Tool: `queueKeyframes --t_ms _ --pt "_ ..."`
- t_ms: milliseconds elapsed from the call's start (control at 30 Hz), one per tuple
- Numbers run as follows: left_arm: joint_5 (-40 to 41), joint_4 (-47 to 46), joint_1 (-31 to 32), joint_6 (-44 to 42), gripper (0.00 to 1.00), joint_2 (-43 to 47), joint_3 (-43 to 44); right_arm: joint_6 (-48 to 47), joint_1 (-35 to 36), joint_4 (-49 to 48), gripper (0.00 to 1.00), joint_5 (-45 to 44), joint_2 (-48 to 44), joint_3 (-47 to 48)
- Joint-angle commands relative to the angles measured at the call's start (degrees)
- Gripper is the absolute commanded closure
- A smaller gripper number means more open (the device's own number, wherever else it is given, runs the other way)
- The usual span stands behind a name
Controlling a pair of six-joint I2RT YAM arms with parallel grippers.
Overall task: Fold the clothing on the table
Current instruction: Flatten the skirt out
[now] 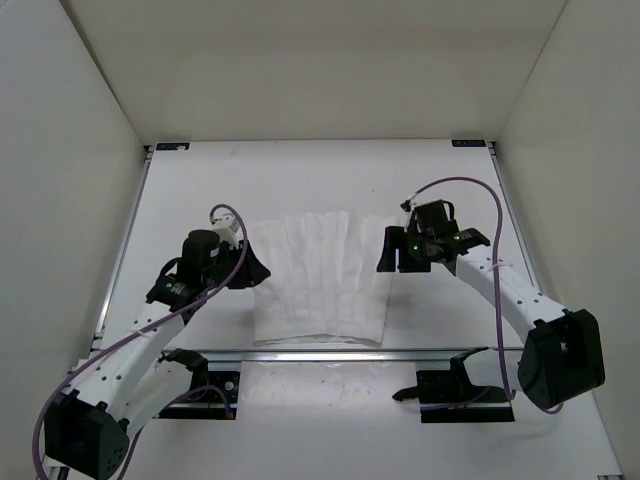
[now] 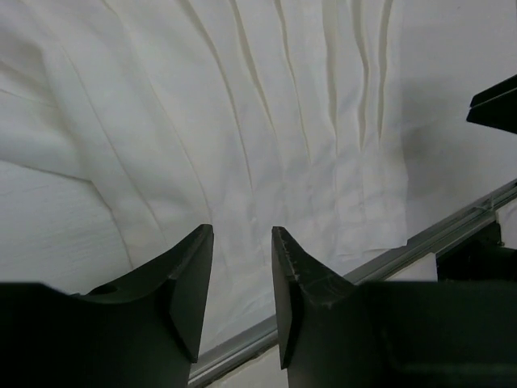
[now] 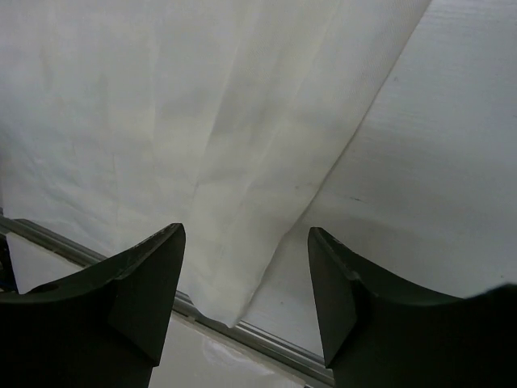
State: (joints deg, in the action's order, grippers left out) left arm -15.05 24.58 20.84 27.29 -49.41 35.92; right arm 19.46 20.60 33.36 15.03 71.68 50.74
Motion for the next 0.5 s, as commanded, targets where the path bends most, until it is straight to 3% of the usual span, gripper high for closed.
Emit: queueKeyframes --t_ms 0,167,300,467 --pt "-1.2 1.0 -0.3 -1.4 0.55 2.5 -1.3 0.7 1.5 -0.4 0.4 -1.7 -1.2 0.7" --pt "-0.8 1.7 1.6 -0.3 0.74 4.4 -3.5 4.9 6.7 2.6 0.38 -6.8 -3.9 -3.8" --pt "4.5 0.5 8.0 4.0 0.64 6.8 -9.5 9.9 10.5 1.0 0.37 -7.1 -5.8 -10.0" --pt "5.5 0.6 8.3 5.5 0.58 6.8 -12.7 13.5 13.7 -3.0 0.36 -4.9 -7.1 -14.6"
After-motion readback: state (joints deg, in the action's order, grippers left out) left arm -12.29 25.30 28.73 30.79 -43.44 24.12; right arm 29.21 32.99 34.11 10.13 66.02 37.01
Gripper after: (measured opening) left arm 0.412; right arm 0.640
